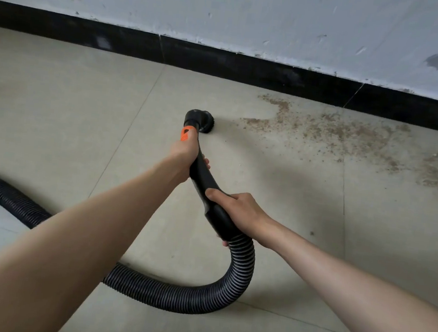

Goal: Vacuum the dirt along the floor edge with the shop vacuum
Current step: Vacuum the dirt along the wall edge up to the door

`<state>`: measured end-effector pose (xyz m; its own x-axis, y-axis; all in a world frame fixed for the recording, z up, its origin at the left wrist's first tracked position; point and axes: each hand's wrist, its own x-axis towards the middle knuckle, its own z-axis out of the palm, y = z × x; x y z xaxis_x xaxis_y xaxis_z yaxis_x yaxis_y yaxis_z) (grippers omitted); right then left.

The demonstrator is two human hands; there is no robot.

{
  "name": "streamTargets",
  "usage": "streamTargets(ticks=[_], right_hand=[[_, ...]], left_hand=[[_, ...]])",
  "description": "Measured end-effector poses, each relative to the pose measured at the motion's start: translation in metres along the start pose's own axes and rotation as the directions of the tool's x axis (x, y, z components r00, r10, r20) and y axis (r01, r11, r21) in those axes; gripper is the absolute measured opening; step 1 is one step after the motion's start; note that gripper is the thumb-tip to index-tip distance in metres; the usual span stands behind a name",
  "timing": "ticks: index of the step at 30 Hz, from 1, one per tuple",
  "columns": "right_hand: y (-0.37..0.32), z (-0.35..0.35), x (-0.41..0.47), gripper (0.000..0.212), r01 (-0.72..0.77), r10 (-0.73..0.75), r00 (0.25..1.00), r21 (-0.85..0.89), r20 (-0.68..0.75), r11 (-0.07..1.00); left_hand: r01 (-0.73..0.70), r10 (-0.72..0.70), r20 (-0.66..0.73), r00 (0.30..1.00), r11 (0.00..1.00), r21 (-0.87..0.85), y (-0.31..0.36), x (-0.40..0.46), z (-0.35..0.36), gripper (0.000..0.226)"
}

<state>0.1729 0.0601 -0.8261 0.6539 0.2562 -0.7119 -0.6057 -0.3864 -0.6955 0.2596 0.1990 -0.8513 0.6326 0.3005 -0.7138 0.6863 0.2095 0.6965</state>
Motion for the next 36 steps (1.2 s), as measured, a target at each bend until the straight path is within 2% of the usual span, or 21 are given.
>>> streamTargets(ticks=[8,14,25,30,33,36], right_hand=[[0.005,-0.029,-0.004,0.047,-0.013,0.017,0.998,0.063,-0.062,0.998],[0.011,-0.059,-0.003,0.045,-0.031,0.033,0.992,0.018,-0.125,0.999],[0.026,-0.093,-0.001,0.056,-0.052,0.080,0.977,0.143,-0.197,0.988],[0.023,-0.083,0.006,0.051,0.018,0.006,0.977,0.109,-0.213,0.994],[0.012,-0.069,0.009,0.048,0.036,-0.019,0.984,0.093,-0.175,0.995],[0.000,-0.042,0.014,0.054,0.036,-0.025,0.994,0.098,-0.107,0.995]], left_hand=[[-0.004,0.002,0.075,0.997,1.000,0.031,0.006,-0.001,0.041,0.040],[-0.001,-0.002,0.118,0.993,1.000,0.024,0.005,0.000,0.074,0.041],[-0.051,0.031,0.215,0.976,0.995,0.089,0.009,-0.010,0.130,0.037],[-0.066,0.043,0.206,0.978,0.992,0.108,0.015,-0.007,0.120,0.040],[-0.071,0.055,0.164,0.985,0.993,0.095,0.023,-0.002,0.097,0.039],[-0.068,0.058,0.104,0.993,0.993,0.098,0.027,0.001,0.062,0.038]])
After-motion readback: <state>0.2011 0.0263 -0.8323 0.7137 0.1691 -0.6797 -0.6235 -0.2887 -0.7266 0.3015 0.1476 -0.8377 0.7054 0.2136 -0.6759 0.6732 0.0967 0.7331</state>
